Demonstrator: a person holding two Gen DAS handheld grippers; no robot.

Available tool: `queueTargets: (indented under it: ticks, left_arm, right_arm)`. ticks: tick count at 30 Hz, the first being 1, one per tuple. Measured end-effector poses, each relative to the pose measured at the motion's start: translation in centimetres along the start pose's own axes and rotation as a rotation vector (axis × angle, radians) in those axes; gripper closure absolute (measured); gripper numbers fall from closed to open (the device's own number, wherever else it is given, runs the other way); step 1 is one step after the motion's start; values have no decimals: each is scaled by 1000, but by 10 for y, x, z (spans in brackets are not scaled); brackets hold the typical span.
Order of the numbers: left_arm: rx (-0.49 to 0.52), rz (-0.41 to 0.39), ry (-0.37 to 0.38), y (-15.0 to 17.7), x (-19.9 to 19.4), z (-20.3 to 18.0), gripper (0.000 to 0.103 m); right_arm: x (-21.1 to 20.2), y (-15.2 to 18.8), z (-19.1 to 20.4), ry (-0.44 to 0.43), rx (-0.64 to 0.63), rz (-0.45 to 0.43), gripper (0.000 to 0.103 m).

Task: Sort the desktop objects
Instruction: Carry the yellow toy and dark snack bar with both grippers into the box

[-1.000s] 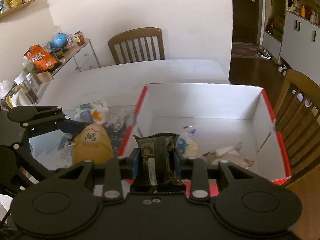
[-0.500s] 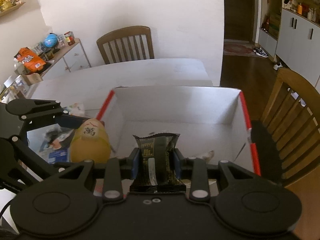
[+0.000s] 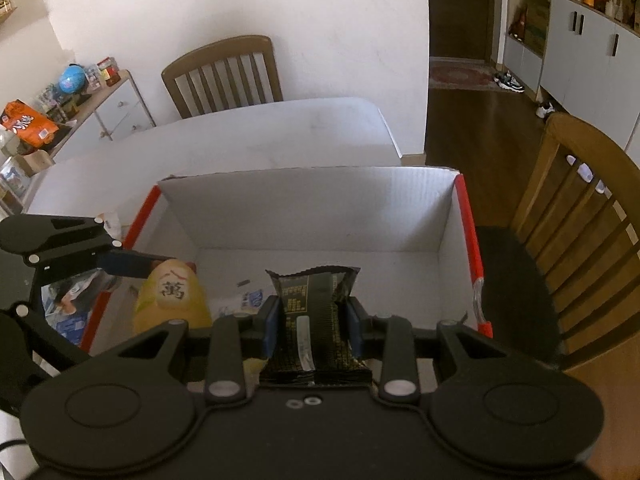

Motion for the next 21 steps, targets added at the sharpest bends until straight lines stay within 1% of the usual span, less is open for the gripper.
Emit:
queueTargets:
  ticks: [6, 10, 16, 21]
  left_arm:
    - [-6, 35, -16, -11, 20, 8, 28]
    - [-45, 55, 10, -17, 36, 14, 28]
    - [-43, 101, 0, -18, 57, 21, 28]
    - [-81, 133, -9, -14, 69, 30, 28]
  right_arm:
    - [23, -9, -14, 17, 18, 34, 70]
    - [36, -11, -21, 31, 33, 58, 70]
    - [55, -13, -30, 57, 44, 90, 70]
    - [65, -10, -33, 62, 65, 113, 70]
Point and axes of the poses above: each gripper's, at about its wrist camera, not at the fingertips, and x roughly the way its jaws point, z to its left, y to its underside, the point moved 7 cm from there along x, roughly the way its jaws point, and after that the axes turned 4 degrees about x, right-handed, at the moved point
